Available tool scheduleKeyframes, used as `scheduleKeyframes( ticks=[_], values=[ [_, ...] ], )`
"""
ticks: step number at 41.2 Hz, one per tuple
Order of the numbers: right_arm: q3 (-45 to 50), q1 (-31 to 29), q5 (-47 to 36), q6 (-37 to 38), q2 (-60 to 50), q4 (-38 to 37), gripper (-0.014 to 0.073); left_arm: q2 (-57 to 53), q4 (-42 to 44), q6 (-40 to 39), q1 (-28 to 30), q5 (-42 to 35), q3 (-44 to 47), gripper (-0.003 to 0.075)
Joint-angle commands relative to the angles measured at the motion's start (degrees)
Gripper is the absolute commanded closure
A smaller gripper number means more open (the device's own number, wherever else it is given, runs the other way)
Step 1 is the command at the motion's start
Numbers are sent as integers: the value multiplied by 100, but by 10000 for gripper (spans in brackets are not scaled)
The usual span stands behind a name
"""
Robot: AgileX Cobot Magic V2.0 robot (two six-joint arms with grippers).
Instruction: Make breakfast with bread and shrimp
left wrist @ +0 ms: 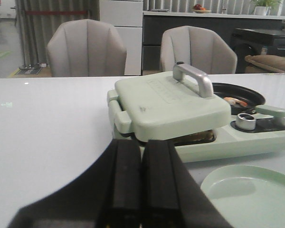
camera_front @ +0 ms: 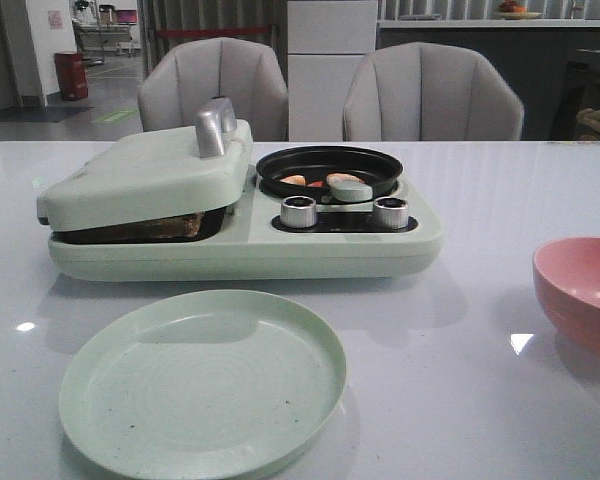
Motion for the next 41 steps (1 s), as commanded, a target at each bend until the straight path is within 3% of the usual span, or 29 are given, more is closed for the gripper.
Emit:
scheduleKeyframes(
  ticks=[1, 11, 19, 28, 33, 41],
  values=[
    [-134, 5, -336, -3, -31, -35, 587, -30, -166, -6, 7, -833, 140, 619],
    [-134, 5, -295, -3, -31, -35, 587, -106, 542, -120, 7, -1082, 163, 619],
    [-134, 5, -293, -3, -31, -35, 587, -106, 3246, -2932, 7, -1032, 163, 619],
    [-134, 5, -293, -3, -31, -35, 587, -106, 3370, -3024, 260, -992, 163, 619],
    [-134, 5, -293, -3, -31, -35, 587, -106, 3947, -3643, 328, -856, 163, 619],
    [-134, 5, -293, -3, -31, -35, 587, -106, 3919, -3683, 328, -835, 163, 619]
  ],
)
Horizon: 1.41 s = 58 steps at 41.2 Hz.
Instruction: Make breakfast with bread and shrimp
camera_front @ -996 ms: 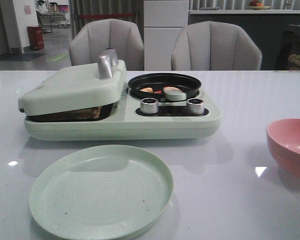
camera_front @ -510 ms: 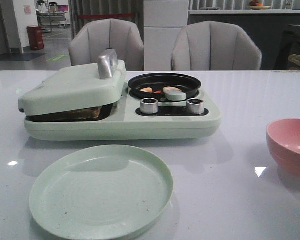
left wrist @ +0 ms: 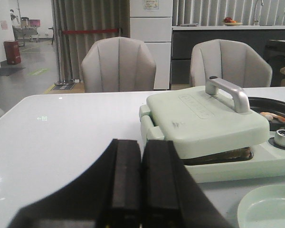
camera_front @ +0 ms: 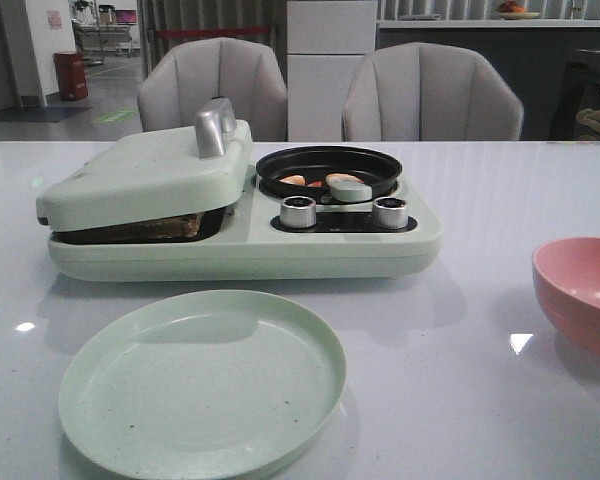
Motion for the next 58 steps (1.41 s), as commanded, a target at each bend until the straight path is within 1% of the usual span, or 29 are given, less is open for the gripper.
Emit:
scheduleKeyframes(
  ticks=[1, 31, 37, 40, 42, 48, 51, 54, 58],
  values=[
    [-155, 5, -317, -3, -9, -35, 587, -104, 35, -100, 0, -453, 168, 619],
    [-155, 5, -317, -3, -9, -35, 587, -94, 35, -100, 0, -453, 168, 619],
    [99, -64, -443, -24, -596, -52, 587, -94, 35, -100, 0, -453, 168, 619],
    [454, -302, -1022, -49, -1118, -353, 587, -94, 35, -100, 0, -453, 168, 619],
    [799, -505, -1551, -49, -1518, -465, 587, -94, 35, -100, 0, -453, 168, 619],
    [1886, -985, -3192, -49, -2594, -477, 587, -94, 35, -100, 0, -453, 168, 619],
    [2381, -1093, -3784, -49, -3032, -477, 587, -94, 35, -100, 0, -453, 168, 619],
    [2844, -1120, -4199, -49, -3434, -477, 587, -94, 35, -100, 0, -453, 168, 619],
    [3305, -1126, -4537, -49, -3845, -471, 587, -94, 35, -100, 0, -453, 168, 619]
  ],
)
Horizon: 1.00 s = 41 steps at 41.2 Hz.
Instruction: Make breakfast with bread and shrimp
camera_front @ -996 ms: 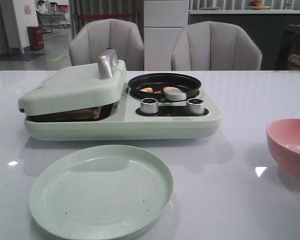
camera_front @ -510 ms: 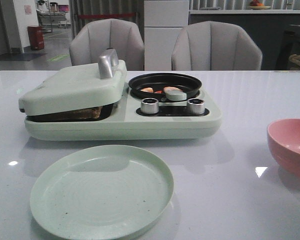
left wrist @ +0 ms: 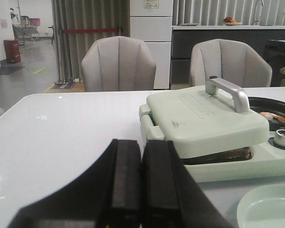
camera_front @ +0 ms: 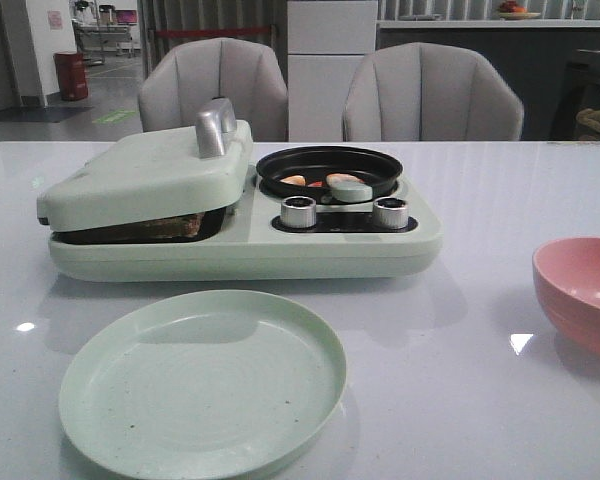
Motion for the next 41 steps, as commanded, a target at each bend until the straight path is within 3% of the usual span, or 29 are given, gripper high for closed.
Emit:
scheduleKeyframes(
  ticks=[1, 19, 27, 41],
  values=[
    [211, -51, -968, -49, -250, -49, 587, -94, 0, -50, 0, -457, 168, 619],
    [369, -63, -1129, -49, -339, -49, 587, -94, 0, -50, 0, -457, 168, 619],
    [369, -68, -1219, -319, -345, 580, 587, -94, 0, -50, 0, -457, 168, 619],
    [369, -224, -1236, -614, -345, 693, 587, -94, 0, -50, 0, -457, 168, 619]
  ],
)
